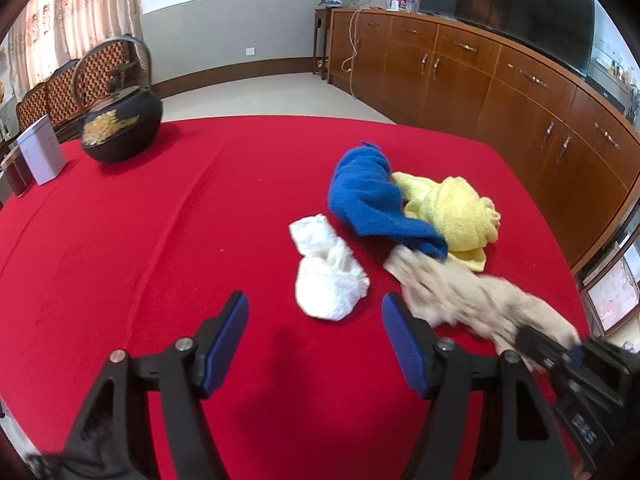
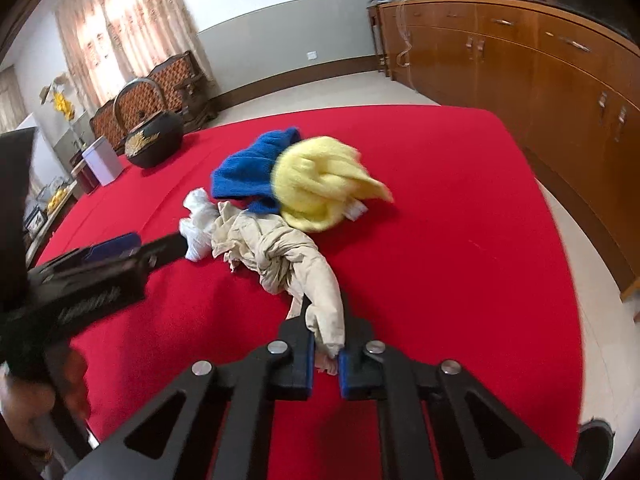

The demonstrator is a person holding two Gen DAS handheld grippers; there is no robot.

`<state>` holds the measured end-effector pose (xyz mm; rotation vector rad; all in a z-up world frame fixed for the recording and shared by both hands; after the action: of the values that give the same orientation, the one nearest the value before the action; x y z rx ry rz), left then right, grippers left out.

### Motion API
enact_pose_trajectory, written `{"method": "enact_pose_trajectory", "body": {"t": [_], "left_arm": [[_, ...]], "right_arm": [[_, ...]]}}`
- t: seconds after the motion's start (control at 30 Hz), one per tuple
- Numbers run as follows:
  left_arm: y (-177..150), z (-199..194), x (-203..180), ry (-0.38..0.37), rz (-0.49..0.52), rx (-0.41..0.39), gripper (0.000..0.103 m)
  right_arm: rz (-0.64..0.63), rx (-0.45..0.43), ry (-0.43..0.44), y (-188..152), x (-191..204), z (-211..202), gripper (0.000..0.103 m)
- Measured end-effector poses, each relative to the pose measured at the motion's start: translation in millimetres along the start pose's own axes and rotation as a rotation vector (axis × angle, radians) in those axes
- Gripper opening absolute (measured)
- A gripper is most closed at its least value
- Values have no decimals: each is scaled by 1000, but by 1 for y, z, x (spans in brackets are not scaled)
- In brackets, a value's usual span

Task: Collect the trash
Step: 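Move both tools back toward the white sock and beige cloth, then grasp the white sock with left tool while right tool grasps the beige cloth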

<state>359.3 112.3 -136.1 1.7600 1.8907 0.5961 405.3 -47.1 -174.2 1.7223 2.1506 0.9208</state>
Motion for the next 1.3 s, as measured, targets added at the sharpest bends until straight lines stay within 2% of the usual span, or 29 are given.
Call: {"method": "enact_pose_trajectory", "body": {"t": [0.17, 0.2, 0.23, 0.3, 0.4, 0.47, 0.53, 0.6, 0.73, 0.97, 1.3], "left_arm": [[7, 15, -8, 3, 6, 10, 71], [7, 17, -10, 4, 5, 13, 71], [8, 19, -10, 4, 6, 14, 71], [8, 24, -12, 2, 7, 18, 71], [7, 27, -11, -8, 2, 21, 70], [6, 28, -10, -10, -1, 22, 64], [6, 29, -8, -17, -9, 31, 49], [5, 27, -7, -24, -22, 28, 44], [1, 20, -6, -31, -35, 22, 42], [-16, -11, -7, -34, -35, 0, 41], [-44, -52, -17, -63, -6, -20, 41]], "right_arm": [[60, 6, -28, -19, -36, -19, 13], [66, 3, -28, -19, -39, -20, 26], [66, 4, -39, -19, -41, -21, 47], [52, -8, -58, -16, -42, -21, 66], [34, -9, -25, -11, -38, -16, 65], [30, -1, -9, -9, -35, -10, 51], [14, 3, -5, -8, -32, -8, 30], [10, 12, 2, -8, -32, -7, 25], [31, 13, 26, -10, -36, -10, 14], [51, 4, 30, -20, -36, -30, 12], [114, -39, 14, -49, -49, -87, 12]]}}
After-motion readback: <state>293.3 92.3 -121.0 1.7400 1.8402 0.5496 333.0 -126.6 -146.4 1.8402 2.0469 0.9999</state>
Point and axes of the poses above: each gripper's, at about its wrist camera, not at the fingertips, and z roughly the way its jaws point, x to its left, y to its top, the point moved 1 cm from there along z, roughly the way its jaws point, and after that the axes turned 3 degrees about x, right-handed, at the moved point
